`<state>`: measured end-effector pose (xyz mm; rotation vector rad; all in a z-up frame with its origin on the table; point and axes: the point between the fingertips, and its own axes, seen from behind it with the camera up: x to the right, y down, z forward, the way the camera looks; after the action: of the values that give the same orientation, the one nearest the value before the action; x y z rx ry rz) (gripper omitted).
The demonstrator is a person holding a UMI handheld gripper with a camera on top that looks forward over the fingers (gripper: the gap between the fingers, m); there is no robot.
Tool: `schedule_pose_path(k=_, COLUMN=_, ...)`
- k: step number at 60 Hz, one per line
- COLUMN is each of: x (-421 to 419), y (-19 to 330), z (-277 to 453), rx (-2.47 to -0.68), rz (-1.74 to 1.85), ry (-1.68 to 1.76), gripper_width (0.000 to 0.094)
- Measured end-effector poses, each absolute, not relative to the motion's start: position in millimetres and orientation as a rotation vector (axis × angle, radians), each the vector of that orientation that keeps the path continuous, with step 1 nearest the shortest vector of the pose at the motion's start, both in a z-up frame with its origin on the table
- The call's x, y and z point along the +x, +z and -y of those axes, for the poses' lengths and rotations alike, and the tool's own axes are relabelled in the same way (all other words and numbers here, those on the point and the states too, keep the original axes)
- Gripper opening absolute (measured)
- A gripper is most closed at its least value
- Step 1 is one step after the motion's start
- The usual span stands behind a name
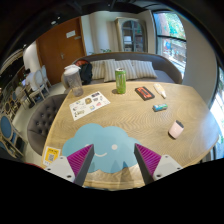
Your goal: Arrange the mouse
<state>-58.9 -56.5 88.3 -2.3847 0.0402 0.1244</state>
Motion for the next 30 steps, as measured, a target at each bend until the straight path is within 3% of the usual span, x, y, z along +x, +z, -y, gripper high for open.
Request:
schedule_pose_path(k=14, x=41.4, y=66.5, z=60.3, rx=-2.372, rz=-0.123, ry=0.034, gripper_width=0.0829)
schedule_pose_path(k=30, x=181.2, y=0.1, z=25.9, rx=-2.354, rz=-0.108, ry=-0.084, gripper_width=0.0828)
